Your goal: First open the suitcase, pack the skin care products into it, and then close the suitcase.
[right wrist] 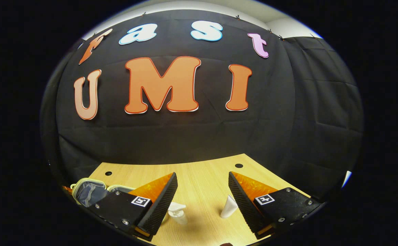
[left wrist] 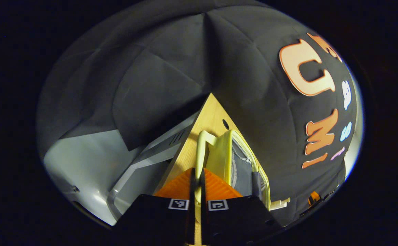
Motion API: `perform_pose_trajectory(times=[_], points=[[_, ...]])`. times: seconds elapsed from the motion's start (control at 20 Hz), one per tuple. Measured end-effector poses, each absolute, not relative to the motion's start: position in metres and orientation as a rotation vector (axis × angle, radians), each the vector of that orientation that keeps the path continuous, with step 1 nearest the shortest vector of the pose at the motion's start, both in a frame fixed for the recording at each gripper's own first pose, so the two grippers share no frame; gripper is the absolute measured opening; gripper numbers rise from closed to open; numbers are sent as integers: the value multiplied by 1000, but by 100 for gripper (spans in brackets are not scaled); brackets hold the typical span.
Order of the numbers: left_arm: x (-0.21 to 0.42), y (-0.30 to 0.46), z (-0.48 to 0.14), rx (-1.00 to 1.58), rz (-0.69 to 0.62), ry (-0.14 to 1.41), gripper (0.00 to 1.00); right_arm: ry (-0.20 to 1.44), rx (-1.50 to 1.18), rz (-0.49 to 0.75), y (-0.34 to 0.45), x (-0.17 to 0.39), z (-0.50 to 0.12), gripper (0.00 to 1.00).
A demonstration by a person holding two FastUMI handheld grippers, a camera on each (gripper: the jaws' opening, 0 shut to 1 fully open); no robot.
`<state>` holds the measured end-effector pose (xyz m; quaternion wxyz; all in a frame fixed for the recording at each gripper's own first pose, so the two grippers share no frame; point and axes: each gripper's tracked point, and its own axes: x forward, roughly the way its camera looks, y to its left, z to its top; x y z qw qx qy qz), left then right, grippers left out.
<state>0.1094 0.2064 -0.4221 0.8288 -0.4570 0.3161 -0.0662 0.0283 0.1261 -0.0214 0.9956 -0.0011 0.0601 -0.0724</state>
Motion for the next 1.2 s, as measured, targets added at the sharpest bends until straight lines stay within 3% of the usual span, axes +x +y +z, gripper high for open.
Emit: perform_pose_trajectory(times=[0.15,0.2,0.3,0.45,0.5,0.6,0.65,0.8,1.05,1.2], points=[[112,217,-421,-1013,-48,647,50,128,-7,-141,117,32,-26,96],[112,230,-414,-987,13,618,53,135,-8,-140,113,34,-28,95],[115,269,-391,-816,186,526,100,157,-2,-140,103,37,-35,95],[102,281,-312,-559,262,353,91,176,2,-124,91,41,-42,95],[96,275,-281,-490,260,305,96,185,3,-115,87,43,-46,95],[82,250,-220,-384,246,229,96,205,9,-91,81,47,-52,100],[68,232,-197,-354,243,203,97,210,9,-79,77,49,-53,95],[34,160,-146,-378,198,123,97,209,2,-44,66,53,-53,95],[44,-33,-136,-377,43,154,98,200,-32,3,43,56,-64,95],[32,-132,-142,-254,20,185,100,234,-43,22,27,56,-80,95]])
